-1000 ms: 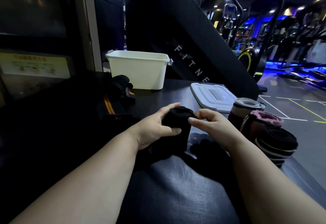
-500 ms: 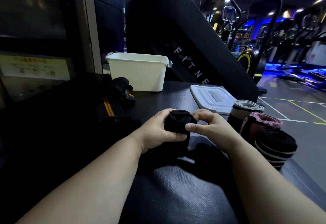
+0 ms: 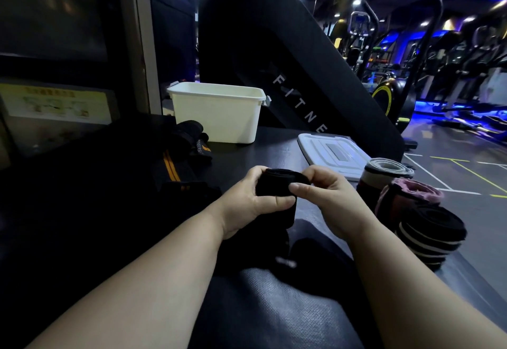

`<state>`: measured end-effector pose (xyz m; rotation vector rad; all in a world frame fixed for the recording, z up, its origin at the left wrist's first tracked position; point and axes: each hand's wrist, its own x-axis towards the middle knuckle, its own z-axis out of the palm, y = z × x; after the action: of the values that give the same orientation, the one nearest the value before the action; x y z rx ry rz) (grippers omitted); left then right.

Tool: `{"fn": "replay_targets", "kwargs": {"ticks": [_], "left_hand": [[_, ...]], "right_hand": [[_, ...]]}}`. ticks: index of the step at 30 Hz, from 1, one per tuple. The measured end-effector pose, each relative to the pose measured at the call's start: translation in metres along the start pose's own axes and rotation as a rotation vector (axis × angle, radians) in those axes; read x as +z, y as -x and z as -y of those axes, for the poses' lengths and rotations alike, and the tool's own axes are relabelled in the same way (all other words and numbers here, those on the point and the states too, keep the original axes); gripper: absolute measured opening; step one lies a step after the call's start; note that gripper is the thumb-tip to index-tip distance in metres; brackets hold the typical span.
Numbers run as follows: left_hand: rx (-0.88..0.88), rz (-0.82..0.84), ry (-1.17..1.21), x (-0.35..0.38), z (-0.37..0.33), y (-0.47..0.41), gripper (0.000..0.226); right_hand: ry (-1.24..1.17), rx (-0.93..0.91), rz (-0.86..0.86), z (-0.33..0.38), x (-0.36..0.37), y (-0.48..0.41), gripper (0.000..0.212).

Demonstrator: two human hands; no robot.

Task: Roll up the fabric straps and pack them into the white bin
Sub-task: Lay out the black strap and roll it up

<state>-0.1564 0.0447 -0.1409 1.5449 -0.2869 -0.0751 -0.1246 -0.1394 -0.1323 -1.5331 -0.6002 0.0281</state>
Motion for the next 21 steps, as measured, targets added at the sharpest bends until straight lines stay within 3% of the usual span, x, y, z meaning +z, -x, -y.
{"fn": "replay_targets", "kwargs": {"ticks": [6, 11, 17, 21], "left_hand": [[0.003, 0.001, -0.186, 0.0, 0.002, 0.0, 0.067], [-0.073, 0.119, 0.045, -0.006, 0.001, -0.001, 0.084], [-0.011, 0.1, 0.031, -0.007, 0.005, -0.002, 0.066], [0.07, 0.022, -0.067, -0.004, 0.006, -0.003, 0.058]], "right_hand": [[0.089, 0.002, 0.046, -0.002, -0.003, 0.002, 0.025], [0.173, 0.03, 0.025, -0.003, -0.007, 0.004, 0.029], [0.194, 0.053, 0.051, -0.004, -0.01, 0.005, 0.039], [0.208, 0.038, 0.067, -0.001, -0.01, 0.004, 0.029]]}}
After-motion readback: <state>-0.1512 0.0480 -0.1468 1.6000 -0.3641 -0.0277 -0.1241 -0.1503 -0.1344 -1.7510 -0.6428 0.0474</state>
